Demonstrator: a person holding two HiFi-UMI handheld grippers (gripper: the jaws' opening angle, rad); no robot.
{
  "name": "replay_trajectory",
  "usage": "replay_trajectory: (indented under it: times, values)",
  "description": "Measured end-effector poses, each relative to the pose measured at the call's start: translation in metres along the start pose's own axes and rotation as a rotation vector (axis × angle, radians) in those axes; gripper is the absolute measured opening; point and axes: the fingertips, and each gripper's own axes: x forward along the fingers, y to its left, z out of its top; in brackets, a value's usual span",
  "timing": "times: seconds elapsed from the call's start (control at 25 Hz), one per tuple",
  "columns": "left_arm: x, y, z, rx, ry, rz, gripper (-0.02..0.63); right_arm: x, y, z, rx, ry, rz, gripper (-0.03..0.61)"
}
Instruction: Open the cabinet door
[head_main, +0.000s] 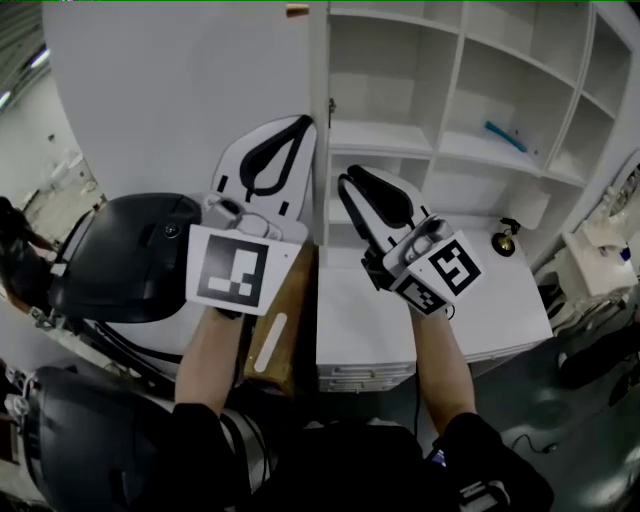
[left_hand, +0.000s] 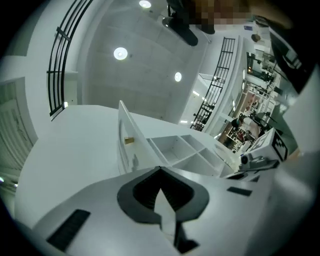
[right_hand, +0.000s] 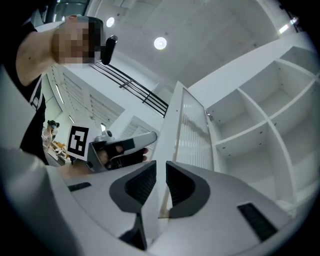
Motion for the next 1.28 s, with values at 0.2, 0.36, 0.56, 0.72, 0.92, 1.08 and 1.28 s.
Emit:
replay_trajectory:
  times: [0.2, 0.36, 0.56, 0.72, 0.92, 1.08, 1.28]
  values:
    - [-0.02, -0.02, -0.011, -0.112, 0.024, 0.027, 0.011, -0.031, -0.019, -0.004, -0.069, 0.051, -0.133, 0.064]
    - [-0.034, -0.058, -0.025, -0.169, 0.061, 0.008, 0.011, -0.062, -0.031, -0.01, -0.103, 0.103, -0.223, 0.055]
    - [-0.038, -0.12, -0.047, -0.264, 0.056, -0.038, 0.011, -0.102, -0.046, -0.028, -0.105, 0.186, -0.344, 0.029]
    - [-0.036, -0.163, -0.074, -0.355, 0.1, -0.027, 0.011, -0.136, -0.055, -0.039, -0.067, 0.231, -0.429, 0.029]
    - [-0.029, -0.202, -0.116, -0.417, 0.216, -0.017, 0.011, -0.176, -0.056, -0.056, -0.05, 0.301, -0.516, 0.029]
    - [-0.026, -0.224, -0.146, -0.479, 0.284, 0.018, 0.011, -0.199, -0.053, -0.075, -0.046, 0.368, -0.555, 0.029]
    - [-0.029, -0.241, -0.156, -0.524, 0.314, 0.029, 0.012, -0.215, -0.043, -0.101, 0.003, 0.417, -0.571, 0.024]
